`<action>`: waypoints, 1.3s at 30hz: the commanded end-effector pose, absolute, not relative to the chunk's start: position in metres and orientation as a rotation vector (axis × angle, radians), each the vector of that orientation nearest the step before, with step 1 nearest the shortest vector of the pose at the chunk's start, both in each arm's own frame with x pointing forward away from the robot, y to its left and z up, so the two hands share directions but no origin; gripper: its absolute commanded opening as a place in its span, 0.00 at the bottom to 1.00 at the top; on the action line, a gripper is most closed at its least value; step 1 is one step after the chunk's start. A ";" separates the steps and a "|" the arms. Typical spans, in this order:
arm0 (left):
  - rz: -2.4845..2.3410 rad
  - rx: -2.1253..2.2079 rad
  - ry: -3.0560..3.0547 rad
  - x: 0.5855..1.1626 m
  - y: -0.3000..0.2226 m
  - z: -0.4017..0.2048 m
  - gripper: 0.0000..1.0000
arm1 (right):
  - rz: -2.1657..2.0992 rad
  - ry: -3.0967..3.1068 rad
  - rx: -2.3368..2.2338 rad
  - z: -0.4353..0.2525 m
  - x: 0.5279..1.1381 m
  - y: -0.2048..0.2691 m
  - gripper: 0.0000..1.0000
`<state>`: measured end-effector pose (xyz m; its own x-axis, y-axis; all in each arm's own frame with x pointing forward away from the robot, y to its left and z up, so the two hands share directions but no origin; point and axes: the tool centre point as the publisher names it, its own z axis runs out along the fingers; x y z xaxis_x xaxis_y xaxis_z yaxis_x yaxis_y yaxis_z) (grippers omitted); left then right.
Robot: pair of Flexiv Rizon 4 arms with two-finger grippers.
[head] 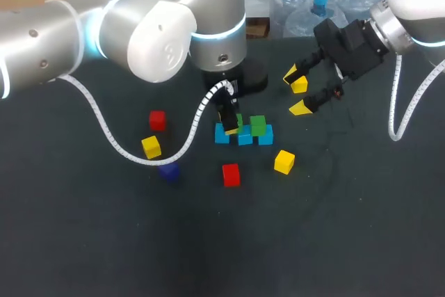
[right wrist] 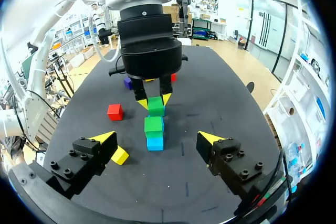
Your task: Place the blue cubes, place green cubes on the blue cubes, place the yellow cubes on the green cubes, then place the red cubes on the yellow cubes, and place purple cube on the red cubes.
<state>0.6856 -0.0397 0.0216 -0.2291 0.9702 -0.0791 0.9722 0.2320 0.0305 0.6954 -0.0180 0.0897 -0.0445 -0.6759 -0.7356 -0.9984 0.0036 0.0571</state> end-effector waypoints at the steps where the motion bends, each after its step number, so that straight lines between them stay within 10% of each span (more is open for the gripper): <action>1: -0.043 1.907 2.400 0.689 -0.040 0.020 0.00 | 0.817 1.771 -1.722 0.089 0.696 -0.018 1.00; 19: -0.040 1.898 2.400 0.689 -0.037 0.019 0.30 | 0.817 1.771 -1.722 0.089 0.696 -0.018 1.00; 23: -0.038 1.895 2.399 0.688 -0.037 0.019 0.46 | 0.817 1.771 -1.722 0.089 0.696 -0.018 1.00; 28: -0.039 1.892 2.402 0.688 -0.036 0.019 0.99 | 0.817 1.771 -1.722 0.089 0.696 -0.018 1.00; 39: -0.206 1.760 2.247 0.693 -0.014 0.034 1.00 | 0.817 1.771 -1.722 0.089 0.696 -0.018 1.00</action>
<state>0.7042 -0.0393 0.0304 -0.2550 0.9526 -0.1658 0.9622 0.2669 0.0539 0.6955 -0.0181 0.0897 -0.0446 -0.6759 -0.7356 -0.9984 0.0037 0.0572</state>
